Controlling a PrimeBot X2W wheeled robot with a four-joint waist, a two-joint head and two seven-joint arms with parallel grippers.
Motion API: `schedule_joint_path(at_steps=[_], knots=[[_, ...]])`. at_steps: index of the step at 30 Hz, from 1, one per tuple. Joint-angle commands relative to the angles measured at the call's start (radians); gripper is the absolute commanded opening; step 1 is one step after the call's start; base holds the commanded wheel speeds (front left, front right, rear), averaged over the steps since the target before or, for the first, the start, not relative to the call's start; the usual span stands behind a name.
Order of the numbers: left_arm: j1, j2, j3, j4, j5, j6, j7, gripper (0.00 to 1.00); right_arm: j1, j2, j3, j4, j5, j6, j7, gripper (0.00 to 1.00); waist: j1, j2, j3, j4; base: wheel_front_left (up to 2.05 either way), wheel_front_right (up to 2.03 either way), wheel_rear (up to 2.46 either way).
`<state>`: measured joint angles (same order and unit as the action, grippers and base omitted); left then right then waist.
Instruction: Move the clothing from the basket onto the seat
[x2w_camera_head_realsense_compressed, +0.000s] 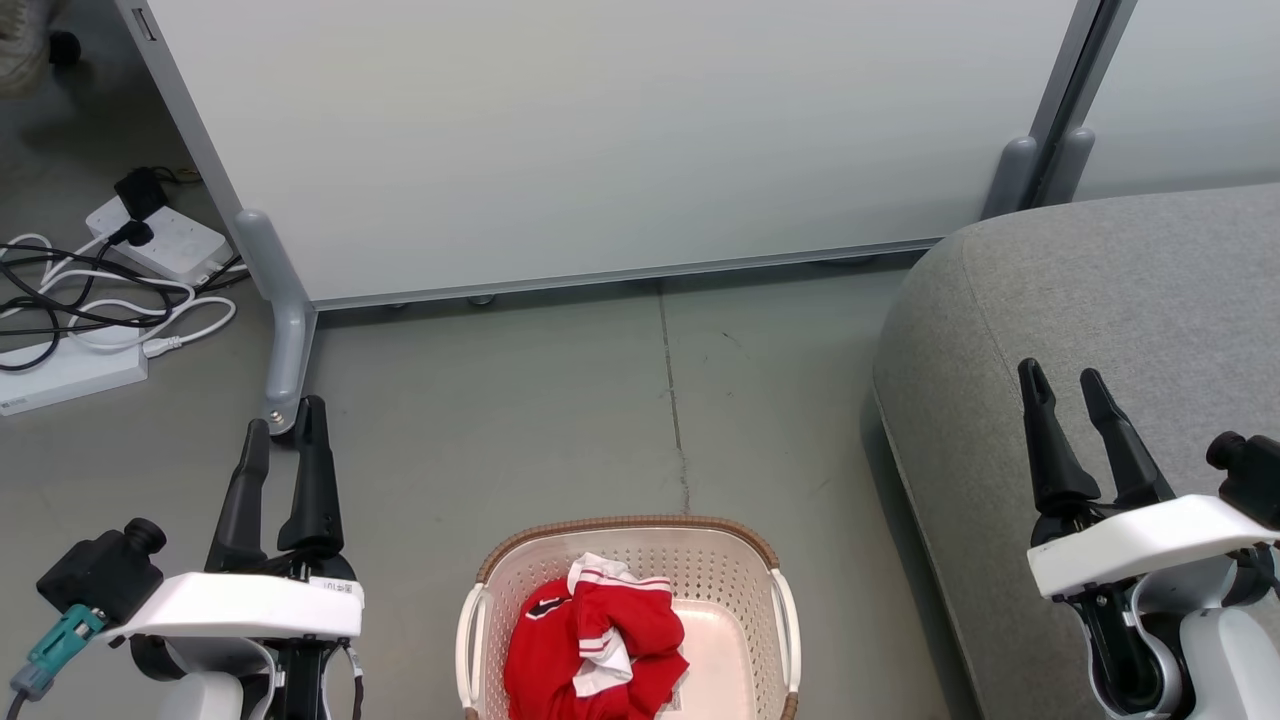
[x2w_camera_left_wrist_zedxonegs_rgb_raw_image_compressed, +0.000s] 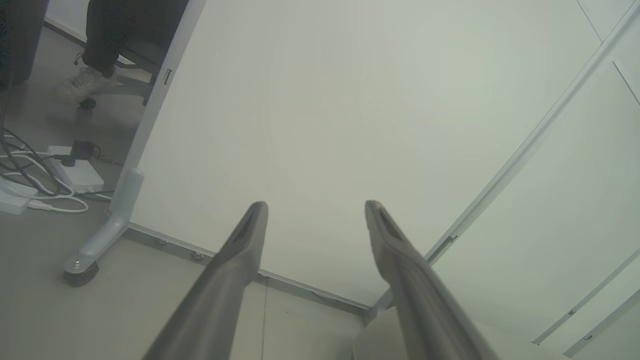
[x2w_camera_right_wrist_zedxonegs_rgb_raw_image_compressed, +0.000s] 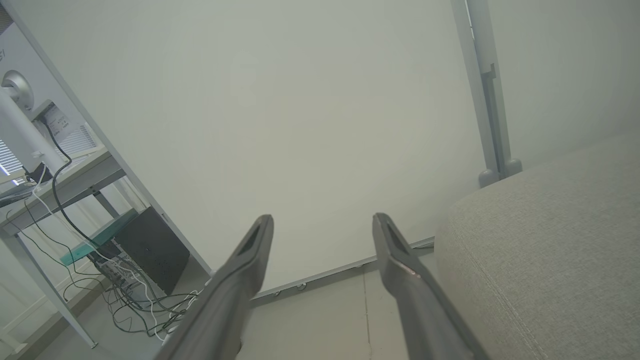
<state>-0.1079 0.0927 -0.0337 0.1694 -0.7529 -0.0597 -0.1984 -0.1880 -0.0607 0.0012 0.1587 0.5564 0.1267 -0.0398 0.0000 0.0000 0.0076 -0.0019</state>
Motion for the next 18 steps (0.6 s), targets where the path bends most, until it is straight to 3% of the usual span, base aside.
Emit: schedule_joint_path(at_steps=[1,18], knots=[[-0.026,0.010,0.005,-0.007,0.018,0.007,-0.005,1.00,-0.003,-0.005,-0.001,-0.017,-0.020,0.005,-0.013,1.00,0.0000,0.0000,0.000,0.000,0.00,0.00,0.00],[-0.032,0.019,0.004,0.039,0.224,0.004,-0.026,1.00,0.017,0.002,0.021,0.030,-0.242,0.005,-0.083,1.00,0.0000,0.0000,0.000,0.003,0.00,0.00,0.00]])
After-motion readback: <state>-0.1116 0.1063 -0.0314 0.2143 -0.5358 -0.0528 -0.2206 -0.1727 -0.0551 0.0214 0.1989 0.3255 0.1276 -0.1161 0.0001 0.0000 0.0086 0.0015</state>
